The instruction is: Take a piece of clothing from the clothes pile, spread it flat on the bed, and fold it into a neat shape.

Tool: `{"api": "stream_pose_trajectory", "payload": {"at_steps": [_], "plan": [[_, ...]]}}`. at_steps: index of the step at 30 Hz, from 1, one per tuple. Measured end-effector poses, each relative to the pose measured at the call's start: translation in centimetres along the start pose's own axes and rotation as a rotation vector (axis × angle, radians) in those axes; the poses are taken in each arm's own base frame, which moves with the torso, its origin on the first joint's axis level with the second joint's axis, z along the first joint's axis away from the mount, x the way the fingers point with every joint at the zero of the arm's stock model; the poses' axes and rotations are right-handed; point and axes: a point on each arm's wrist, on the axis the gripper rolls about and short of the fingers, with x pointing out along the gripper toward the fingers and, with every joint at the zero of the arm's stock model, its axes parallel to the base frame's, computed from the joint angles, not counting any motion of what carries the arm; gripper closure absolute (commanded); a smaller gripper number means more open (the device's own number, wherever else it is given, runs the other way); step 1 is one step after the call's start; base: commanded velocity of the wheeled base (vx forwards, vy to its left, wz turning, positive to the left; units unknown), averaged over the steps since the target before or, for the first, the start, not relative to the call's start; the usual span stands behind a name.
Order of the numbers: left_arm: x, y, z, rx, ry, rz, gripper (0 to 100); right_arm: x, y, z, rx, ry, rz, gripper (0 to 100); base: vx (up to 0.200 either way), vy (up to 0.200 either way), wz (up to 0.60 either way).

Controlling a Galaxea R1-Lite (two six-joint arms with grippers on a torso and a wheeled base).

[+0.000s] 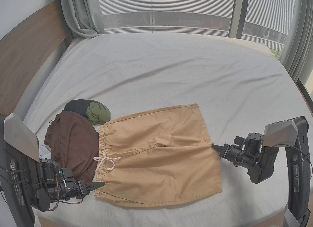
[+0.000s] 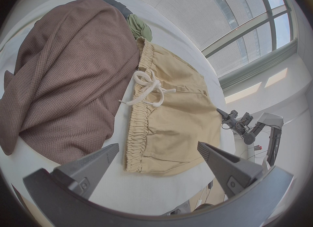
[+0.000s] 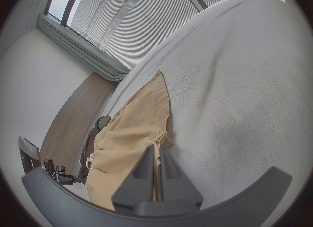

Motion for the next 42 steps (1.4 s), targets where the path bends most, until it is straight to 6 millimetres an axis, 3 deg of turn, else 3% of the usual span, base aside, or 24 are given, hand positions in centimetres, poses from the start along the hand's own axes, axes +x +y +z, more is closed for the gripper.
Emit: {"api": "stream_pose_trajectory", "payload": {"at_steps": [1,10,21,42], "plan": [[0.0,0.0,0.0,0.000,0.000,0.000,0,0.0,0.0,0.0,0.000,0.001,0.000,0,0.000,0.000,0.00],[0.1,-0.1,0.0,0.003,0.004,-0.003,0,-0.4,0.5,-0.2,-0.016,0.012,0.000,0,0.000,0.000,0.00],[0.2,0.0,-0.3,-0.001,0.020,-0.012,0,-2.3,2.6,1.1,-0.036,-0.008,0.017,0,0.000,0.000,0.00],[1.2,0.5,-1.5,-0.029,0.091,0.004,0,-2.7,3.3,1.9,-0.048,-0.029,0.031,0,0.000,0.000,0.00]]}}
